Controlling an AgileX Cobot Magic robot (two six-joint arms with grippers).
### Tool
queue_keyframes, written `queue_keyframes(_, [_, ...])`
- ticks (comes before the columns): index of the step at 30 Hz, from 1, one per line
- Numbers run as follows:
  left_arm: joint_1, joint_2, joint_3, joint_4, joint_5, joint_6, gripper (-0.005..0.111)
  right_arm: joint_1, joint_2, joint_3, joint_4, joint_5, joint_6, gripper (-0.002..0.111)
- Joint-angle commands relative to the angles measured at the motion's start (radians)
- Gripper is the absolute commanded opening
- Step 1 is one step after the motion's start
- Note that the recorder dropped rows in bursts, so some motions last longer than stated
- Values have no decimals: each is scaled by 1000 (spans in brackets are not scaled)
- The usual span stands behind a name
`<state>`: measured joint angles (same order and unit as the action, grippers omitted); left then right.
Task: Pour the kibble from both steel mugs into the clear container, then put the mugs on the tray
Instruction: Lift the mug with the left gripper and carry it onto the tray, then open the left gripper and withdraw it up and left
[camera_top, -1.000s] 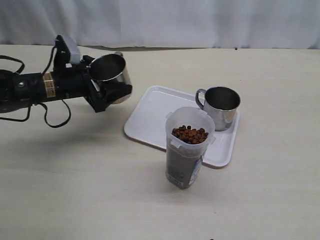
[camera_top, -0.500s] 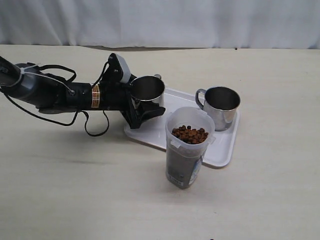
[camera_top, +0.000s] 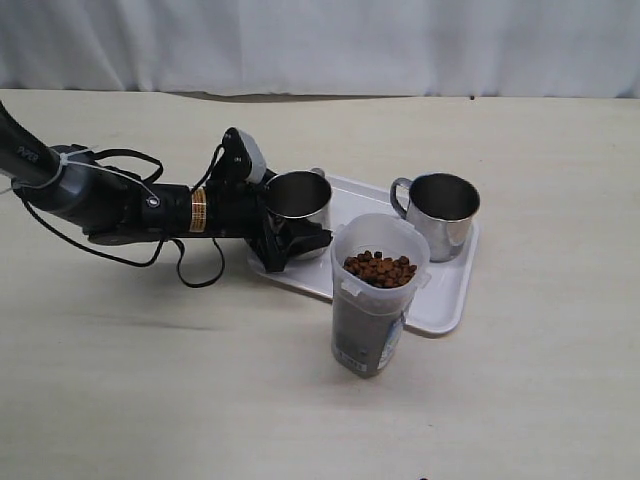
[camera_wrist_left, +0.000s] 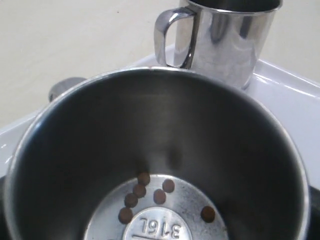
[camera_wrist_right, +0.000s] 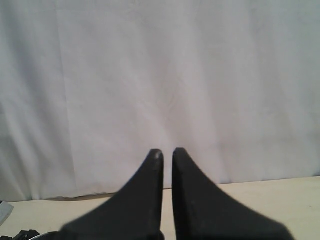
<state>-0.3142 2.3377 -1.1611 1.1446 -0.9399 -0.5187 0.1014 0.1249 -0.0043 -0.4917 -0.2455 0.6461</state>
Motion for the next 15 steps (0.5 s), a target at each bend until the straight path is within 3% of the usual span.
queue_keyframes(1, [-2, 0, -9, -33, -16, -3, 22, -6, -4, 4, 5, 11, 0, 5])
queue_keyframes(8, [-2, 0, -9, -33, -44, -3, 69, -6, -4, 4, 5, 11, 0, 5])
queue_keyframes(15, [0, 0, -9, -33, -92, -1, 73, -6, -4, 4, 5, 11, 0, 5])
